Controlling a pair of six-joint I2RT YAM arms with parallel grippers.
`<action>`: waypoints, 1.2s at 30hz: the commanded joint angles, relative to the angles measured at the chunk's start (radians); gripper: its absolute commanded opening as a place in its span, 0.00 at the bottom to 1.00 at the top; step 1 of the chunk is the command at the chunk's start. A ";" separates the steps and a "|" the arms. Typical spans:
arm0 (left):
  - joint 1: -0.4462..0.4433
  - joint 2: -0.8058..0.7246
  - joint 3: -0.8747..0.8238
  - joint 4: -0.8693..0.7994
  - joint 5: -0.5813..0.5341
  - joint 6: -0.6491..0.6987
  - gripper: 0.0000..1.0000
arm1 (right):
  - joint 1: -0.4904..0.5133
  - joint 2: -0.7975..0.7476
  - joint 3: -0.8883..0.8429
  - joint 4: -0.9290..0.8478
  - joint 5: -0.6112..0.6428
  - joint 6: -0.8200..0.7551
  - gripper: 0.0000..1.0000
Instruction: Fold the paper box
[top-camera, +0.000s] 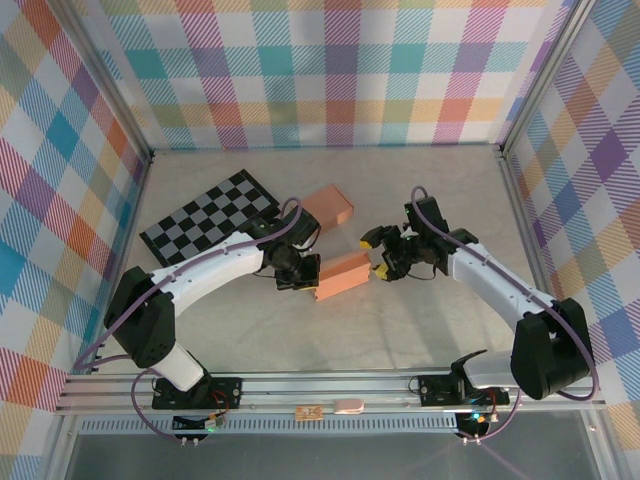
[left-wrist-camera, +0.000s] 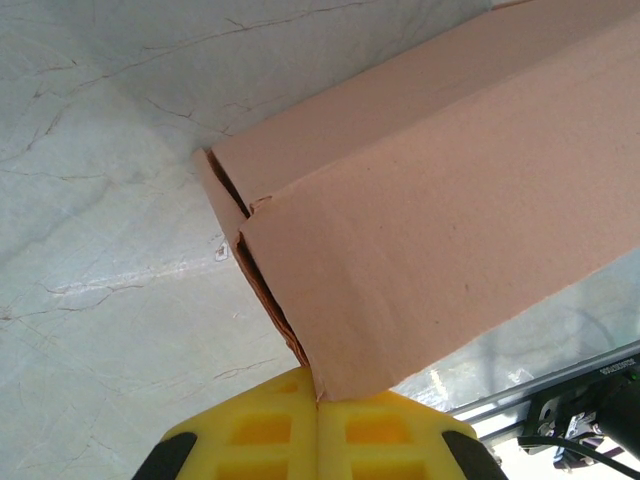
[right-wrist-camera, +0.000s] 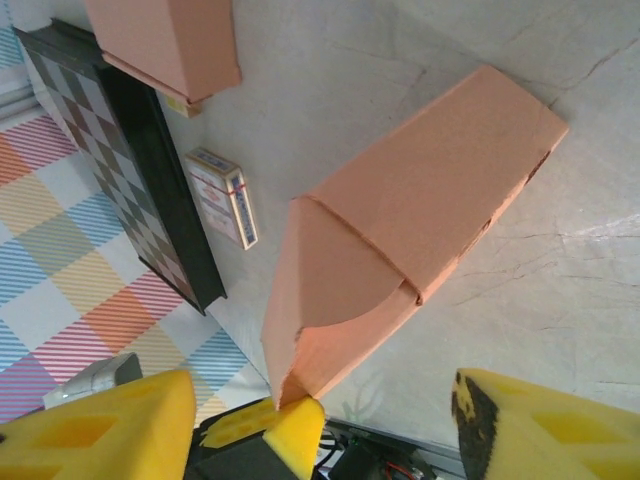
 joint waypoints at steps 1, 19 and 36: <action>-0.005 0.026 0.019 -0.028 -0.015 0.005 0.02 | -0.005 0.005 -0.042 0.030 -0.032 0.016 0.64; -0.005 -0.069 0.040 -0.022 0.021 -0.085 0.32 | -0.018 0.027 -0.108 0.054 0.014 -0.053 0.45; 0.108 -0.103 -0.060 0.181 0.098 -0.340 0.43 | -0.017 0.014 -0.114 0.044 0.019 -0.048 0.42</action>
